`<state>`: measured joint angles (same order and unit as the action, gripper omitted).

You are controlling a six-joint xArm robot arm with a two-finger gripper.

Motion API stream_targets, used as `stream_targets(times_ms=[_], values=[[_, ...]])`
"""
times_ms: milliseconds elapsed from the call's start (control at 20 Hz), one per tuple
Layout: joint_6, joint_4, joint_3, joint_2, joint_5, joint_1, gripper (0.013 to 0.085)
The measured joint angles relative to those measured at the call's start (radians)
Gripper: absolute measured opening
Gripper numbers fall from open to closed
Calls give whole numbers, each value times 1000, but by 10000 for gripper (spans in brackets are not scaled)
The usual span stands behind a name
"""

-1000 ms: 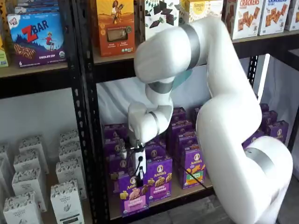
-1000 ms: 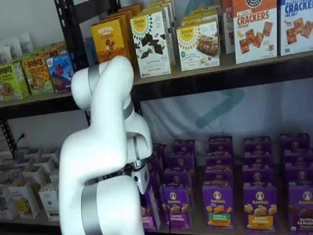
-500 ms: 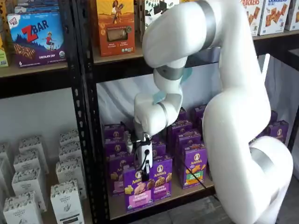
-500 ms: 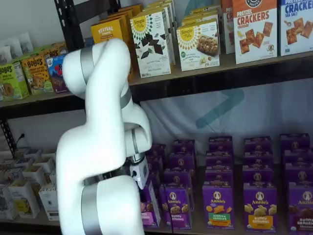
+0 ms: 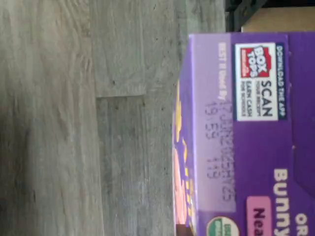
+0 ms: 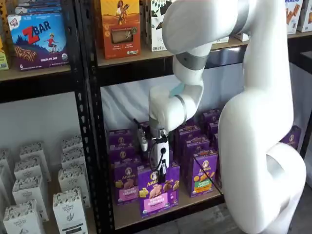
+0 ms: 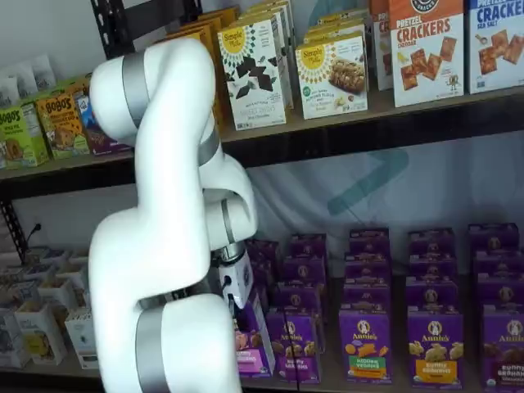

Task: Pick up the purple box with a pink patch in the middle, on the bottom shelf, the first box from the left

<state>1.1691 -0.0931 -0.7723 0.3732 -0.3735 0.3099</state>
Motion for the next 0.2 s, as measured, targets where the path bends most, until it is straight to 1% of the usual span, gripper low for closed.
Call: stream_targets(times_ms=[100, 200], values=[[21, 13, 23, -34, -10, -8, 330], [54, 40, 45, -71, -24, -18, 330]])
